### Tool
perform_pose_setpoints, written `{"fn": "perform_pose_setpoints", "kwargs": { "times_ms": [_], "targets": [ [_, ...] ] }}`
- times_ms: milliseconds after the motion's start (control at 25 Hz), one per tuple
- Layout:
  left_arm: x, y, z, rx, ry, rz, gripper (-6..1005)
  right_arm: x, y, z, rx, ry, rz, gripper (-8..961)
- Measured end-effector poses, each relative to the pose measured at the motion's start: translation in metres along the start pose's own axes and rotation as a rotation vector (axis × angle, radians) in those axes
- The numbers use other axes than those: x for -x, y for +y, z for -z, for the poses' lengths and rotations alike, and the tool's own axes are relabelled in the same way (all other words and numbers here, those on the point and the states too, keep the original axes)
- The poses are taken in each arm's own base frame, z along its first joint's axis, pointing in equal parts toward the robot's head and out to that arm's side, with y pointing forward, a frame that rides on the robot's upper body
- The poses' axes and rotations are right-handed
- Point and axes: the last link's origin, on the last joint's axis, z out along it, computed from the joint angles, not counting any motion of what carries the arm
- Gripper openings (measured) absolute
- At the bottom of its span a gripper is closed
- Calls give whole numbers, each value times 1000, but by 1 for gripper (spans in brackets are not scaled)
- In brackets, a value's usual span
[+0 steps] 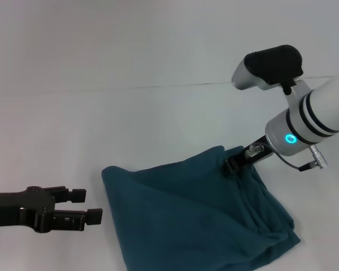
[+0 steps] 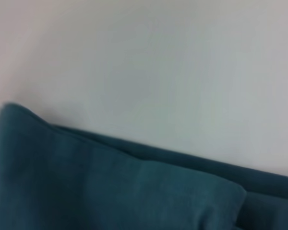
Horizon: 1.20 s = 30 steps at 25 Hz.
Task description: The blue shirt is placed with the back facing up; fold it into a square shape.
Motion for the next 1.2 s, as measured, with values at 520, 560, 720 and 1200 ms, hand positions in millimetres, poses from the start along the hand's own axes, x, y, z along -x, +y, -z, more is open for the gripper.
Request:
{"fn": "perform_pose_setpoints", "kwargs": {
  "times_ms": [520, 560, 720, 1200],
  "targets": [
    [-3, -1, -4, -13, -53, 117, 924, -4, -5, 11, 67, -50, -49, 84],
    [-6, -1, 0, -37, -82, 178, 923, -4, -5, 12, 66, -48, -46, 84],
    [-8, 0, 8, -93, -139, 269, 920, -2, -4, 14, 62, -45, -28, 85],
    [6, 4, -7, -176, -263, 526, 913, 3, -1, 18, 66, -43, 7, 85]
  ]
}}
